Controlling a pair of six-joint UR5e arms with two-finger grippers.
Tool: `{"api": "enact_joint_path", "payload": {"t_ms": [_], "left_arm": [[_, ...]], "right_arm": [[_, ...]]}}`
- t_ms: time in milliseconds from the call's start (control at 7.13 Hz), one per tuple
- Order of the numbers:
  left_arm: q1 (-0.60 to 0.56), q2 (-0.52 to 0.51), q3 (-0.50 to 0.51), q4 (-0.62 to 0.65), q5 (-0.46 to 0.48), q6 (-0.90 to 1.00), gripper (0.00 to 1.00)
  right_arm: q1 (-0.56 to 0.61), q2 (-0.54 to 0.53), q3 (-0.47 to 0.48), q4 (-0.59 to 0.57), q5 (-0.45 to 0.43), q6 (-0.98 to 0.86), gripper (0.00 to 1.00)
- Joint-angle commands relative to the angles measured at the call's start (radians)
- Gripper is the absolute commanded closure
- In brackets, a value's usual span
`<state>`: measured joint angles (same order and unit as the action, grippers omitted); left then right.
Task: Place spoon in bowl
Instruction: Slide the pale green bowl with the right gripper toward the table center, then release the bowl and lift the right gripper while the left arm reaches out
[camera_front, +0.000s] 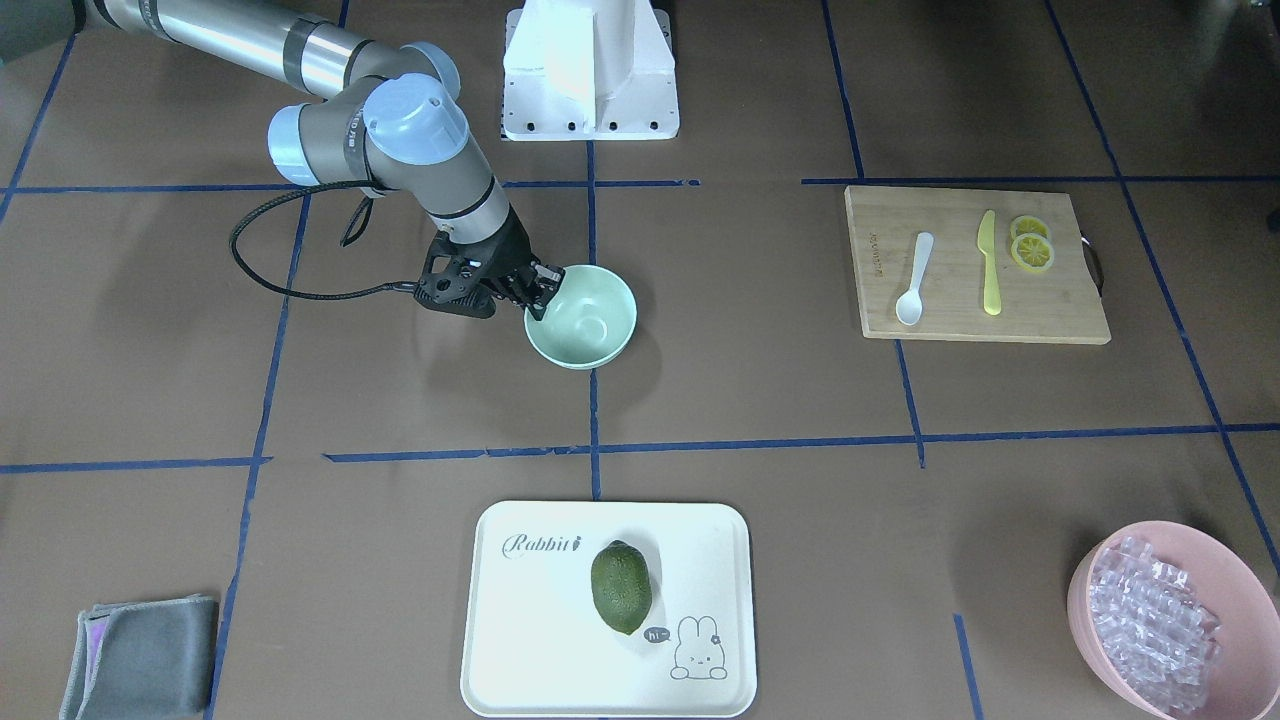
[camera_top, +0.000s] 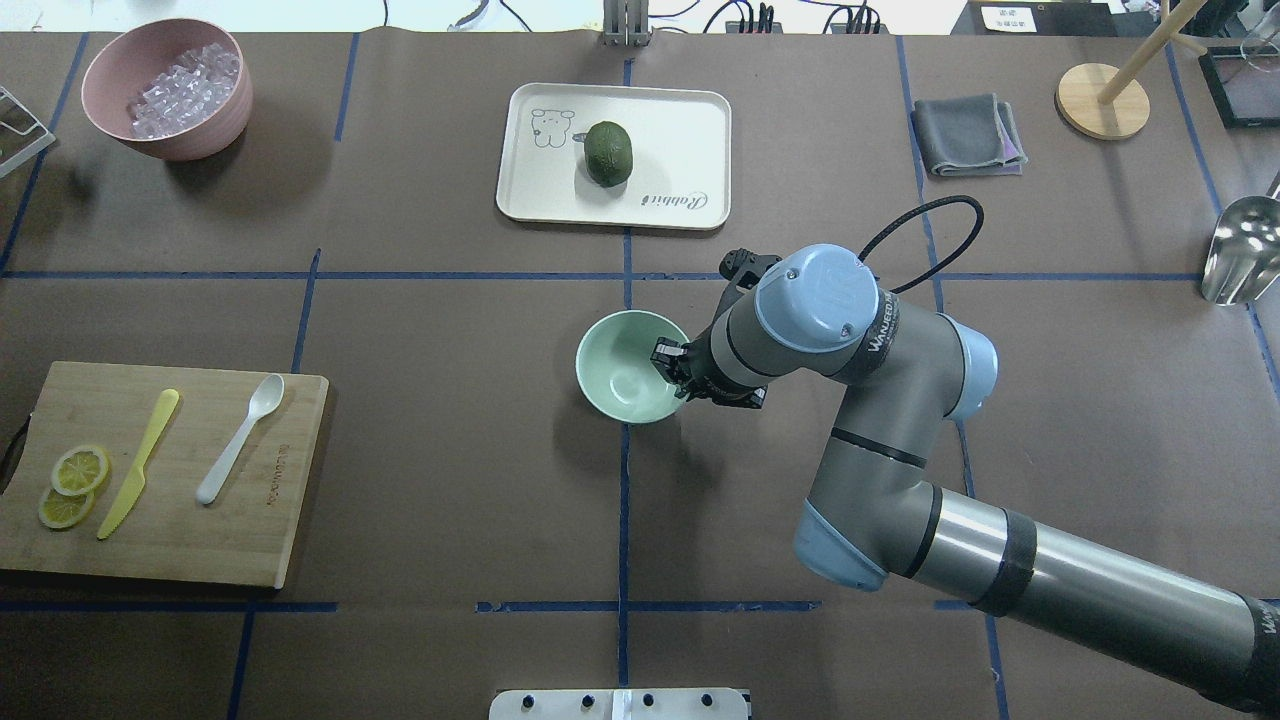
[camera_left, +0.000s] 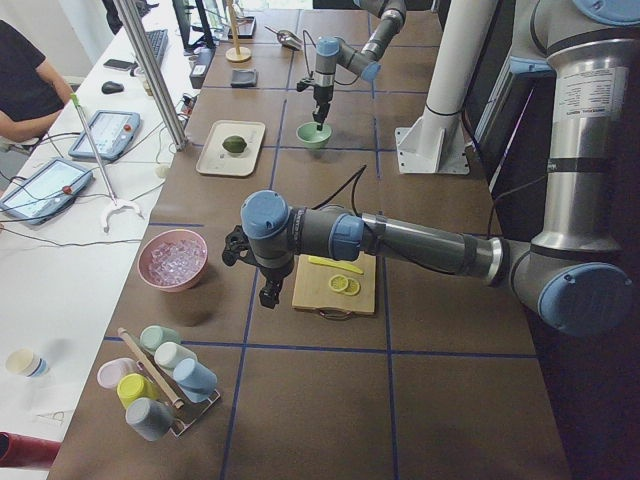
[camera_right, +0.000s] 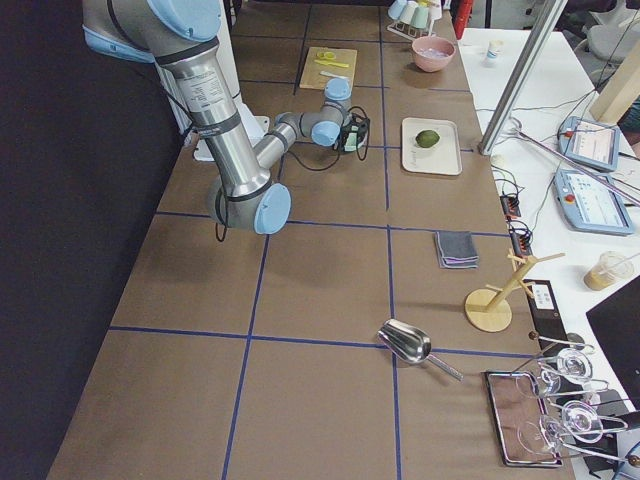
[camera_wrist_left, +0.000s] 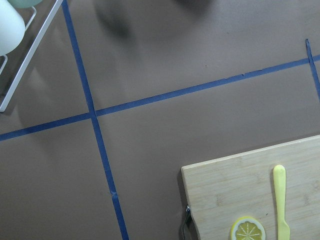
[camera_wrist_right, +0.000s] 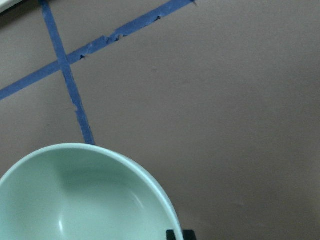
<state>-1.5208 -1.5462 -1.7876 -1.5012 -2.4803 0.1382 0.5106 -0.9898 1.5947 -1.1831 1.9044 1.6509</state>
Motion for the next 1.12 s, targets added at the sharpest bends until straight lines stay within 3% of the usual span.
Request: {"api": "enact_joint_path", "payload": {"t_ms": [0,140,280,421,561,841,981], "left_arm": [[0.002,0.001,-0.001,-0.001,0.0,0.0,0.0],[0.002,0.0,-0.001,-0.001,-0.009,0.001,0.0],[0.002,0.009,0.004,-0.002,-0.058,0.004,0.0],[0.022,0.015,-0.009,-0.011,-0.066,-0.015,0.0],[0.118,-0.004,-0.022,-0.068,-0.058,-0.107,0.0],[0.322,-0.028,-0.035,-0.292,-0.02,-0.372,0.0],[0.414,-0.028,-0.039,-0.392,0.094,-0.464,0.0]], "right_arm": [[-0.007,0.005,-0.004,0.0,-0.004,0.006,0.96],[-0.01,0.007,-0.004,-0.003,-0.007,0.007,0.68],[-0.018,0.007,-0.001,-0.004,-0.008,0.001,0.08],[-0.015,0.003,0.025,-0.004,-0.007,0.001,0.01],[-0.003,-0.01,0.066,-0.007,0.004,0.0,0.0],[0.136,-0.154,0.235,-0.012,0.159,-0.002,0.0],[0.234,-0.214,0.272,-0.009,0.256,-0.008,0.0]]}}
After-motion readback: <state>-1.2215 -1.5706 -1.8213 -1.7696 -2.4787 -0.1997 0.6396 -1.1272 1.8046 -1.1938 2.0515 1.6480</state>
